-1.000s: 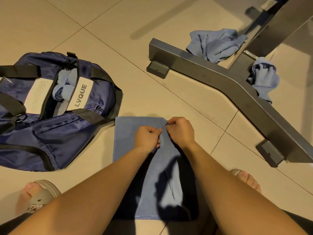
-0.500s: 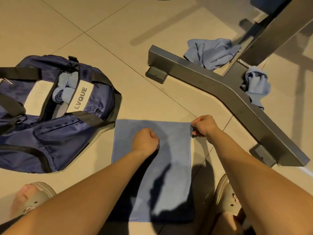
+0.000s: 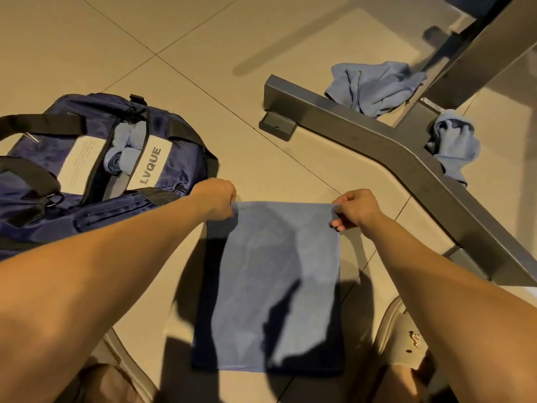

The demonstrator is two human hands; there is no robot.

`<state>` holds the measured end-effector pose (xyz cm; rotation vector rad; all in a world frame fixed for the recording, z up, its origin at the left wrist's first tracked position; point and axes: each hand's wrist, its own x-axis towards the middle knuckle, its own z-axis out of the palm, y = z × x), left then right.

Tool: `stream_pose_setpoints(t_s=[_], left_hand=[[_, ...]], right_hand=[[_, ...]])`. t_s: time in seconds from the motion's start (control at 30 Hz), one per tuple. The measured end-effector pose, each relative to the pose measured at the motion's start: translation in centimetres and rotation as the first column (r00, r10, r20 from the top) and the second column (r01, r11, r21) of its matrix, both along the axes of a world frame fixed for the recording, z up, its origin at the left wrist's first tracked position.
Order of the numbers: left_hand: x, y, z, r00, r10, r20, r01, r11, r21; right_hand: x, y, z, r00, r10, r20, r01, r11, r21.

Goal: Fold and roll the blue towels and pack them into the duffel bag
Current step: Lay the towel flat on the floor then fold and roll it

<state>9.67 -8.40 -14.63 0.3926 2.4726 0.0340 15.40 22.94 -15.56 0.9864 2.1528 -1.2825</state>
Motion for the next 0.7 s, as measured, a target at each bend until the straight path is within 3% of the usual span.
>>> stream_pose_setpoints(t_s=[0.13, 0.3, 0.47, 0.7], left_hand=[[-1.3, -1.2, 1.9, 0.997, 0.07, -0.02, -0.067, 0.991, 0.117], [-0.4, -3.2, 4.5, 0.967, 0.057, -0.247, 0.015, 0.96, 0.278], [2.5, -3.8, 6.9, 0.925, 0.093, -0.368, 0.033, 0.946, 0.323], [10.3, -5.3, 8.8, 0.936, 0.001, -0.351, 0.107, 0.951, 0.289]], right_hand=[[-1.0, 0.5, 1.3, 0.994, -0.05, -0.095, 0.053, 0.998, 0.029], [-1.3, 0.4, 4.0, 0.971, -0.111, -0.212, 0.11, 0.994, -0.016], [1.2, 0.4, 6.8, 0.934, -0.126, -0.335, 0.121, 0.992, -0.035], [9.7, -0.8, 7.7, 0.899, -0.231, -0.372, 0.201, 0.972, -0.118]])
